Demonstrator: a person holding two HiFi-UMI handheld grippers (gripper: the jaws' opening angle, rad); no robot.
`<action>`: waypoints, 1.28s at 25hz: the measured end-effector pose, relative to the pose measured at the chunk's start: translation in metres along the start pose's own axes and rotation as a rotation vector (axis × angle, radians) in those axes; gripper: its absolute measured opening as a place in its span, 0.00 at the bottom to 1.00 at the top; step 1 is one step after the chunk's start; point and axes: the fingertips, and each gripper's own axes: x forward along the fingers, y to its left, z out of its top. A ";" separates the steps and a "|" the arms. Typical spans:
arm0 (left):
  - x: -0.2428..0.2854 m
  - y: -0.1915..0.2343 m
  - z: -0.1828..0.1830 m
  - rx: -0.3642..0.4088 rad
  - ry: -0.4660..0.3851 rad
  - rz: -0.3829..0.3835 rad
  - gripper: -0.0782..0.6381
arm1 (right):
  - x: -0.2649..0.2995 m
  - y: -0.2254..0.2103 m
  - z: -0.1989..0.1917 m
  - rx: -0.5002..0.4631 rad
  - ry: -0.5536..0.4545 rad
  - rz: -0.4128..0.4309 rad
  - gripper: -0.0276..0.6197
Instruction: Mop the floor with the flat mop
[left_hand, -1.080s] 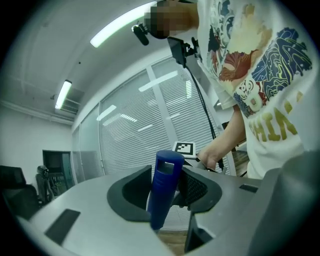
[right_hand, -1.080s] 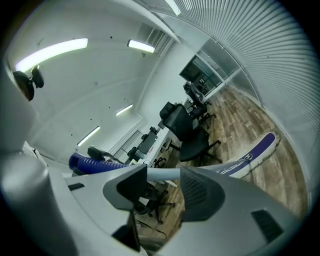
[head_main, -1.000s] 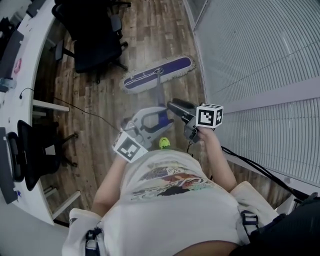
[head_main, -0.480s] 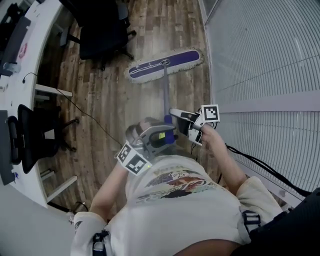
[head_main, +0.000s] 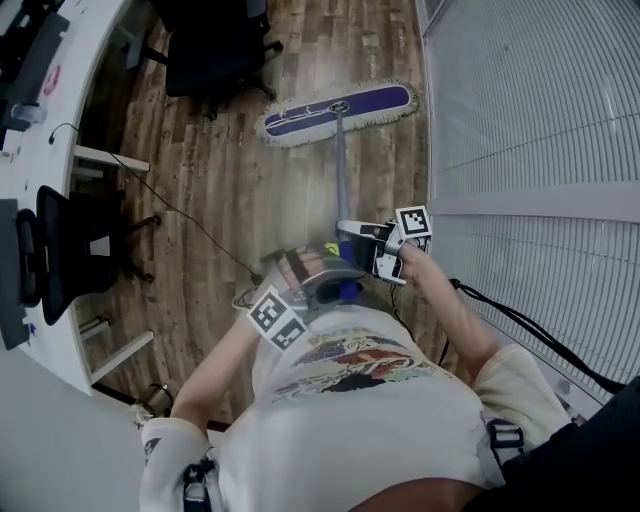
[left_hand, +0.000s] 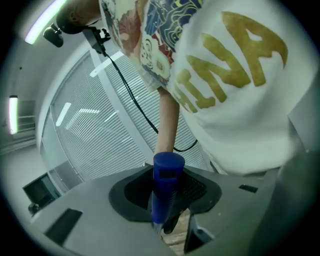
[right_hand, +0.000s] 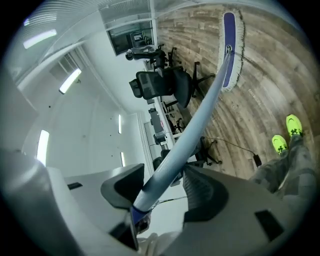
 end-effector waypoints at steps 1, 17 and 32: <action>-0.009 -0.003 -0.002 0.000 -0.001 0.003 0.30 | 0.007 -0.001 -0.004 0.004 -0.014 0.011 0.39; -0.121 -0.007 -0.043 -1.022 -0.290 0.278 0.48 | 0.034 -0.018 -0.010 0.058 -0.217 -0.005 0.38; -0.058 -0.018 -0.084 -2.066 -0.374 -0.086 0.63 | 0.037 -0.035 -0.016 0.011 -0.258 -0.069 0.38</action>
